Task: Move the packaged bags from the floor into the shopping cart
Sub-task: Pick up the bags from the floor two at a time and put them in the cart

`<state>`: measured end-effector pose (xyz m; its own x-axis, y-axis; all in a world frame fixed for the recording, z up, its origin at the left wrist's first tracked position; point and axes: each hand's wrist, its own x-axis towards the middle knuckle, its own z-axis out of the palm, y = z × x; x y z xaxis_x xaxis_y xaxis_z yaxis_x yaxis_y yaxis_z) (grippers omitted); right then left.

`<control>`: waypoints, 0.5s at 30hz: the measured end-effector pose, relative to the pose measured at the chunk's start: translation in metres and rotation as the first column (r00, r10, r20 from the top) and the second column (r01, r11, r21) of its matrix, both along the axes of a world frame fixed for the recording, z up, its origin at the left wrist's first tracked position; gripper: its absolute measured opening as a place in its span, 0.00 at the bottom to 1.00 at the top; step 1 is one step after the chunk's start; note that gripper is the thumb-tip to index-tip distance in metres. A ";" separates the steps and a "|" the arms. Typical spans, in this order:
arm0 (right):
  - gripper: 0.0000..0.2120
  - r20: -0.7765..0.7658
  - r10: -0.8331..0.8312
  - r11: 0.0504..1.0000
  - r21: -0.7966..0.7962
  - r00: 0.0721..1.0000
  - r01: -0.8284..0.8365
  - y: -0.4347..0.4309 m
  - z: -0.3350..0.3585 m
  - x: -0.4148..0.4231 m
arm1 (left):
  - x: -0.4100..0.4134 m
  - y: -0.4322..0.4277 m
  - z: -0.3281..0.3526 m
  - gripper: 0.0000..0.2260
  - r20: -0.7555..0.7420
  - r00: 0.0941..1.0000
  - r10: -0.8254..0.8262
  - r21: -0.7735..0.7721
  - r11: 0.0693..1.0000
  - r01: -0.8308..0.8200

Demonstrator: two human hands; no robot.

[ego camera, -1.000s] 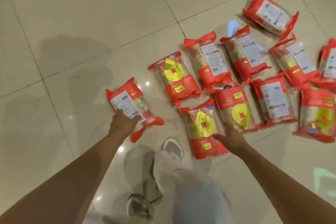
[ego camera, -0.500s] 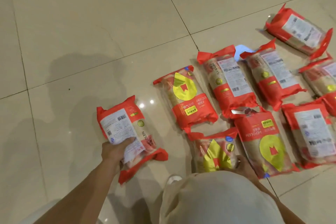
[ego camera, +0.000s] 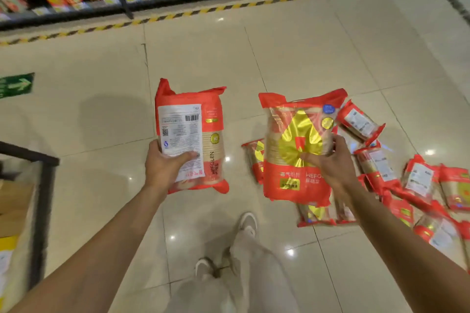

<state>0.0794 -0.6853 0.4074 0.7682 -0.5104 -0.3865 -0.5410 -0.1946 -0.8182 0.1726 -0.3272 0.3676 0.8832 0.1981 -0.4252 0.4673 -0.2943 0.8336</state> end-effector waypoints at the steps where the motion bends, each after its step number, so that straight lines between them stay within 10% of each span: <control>1: 0.32 0.030 0.026 1.000 0.008 0.999 -0.027 0.010 0.039 0.002 | -0.008 0.008 0.042 0.33 0.036 0.999 0.008 0.000 1.000 -0.008; 7: 0.33 0.261 0.189 0.970 0.100 0.947 -0.221 0.091 0.212 0.000 | -0.074 0.078 0.232 0.32 0.194 0.972 0.133 -0.018 0.991 -0.132; 15: 0.33 0.434 0.533 0.763 0.124 0.726 -0.635 0.221 0.278 -0.034 | -0.269 0.169 0.346 0.25 0.408 0.781 0.474 -0.024 0.860 -0.510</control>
<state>0.0452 -0.4647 0.6852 0.9839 0.1620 -0.0749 -0.0526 -0.1376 -0.9891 -0.0960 -0.1586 0.7141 0.7424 0.6692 -0.0328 0.2128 -0.1891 0.9586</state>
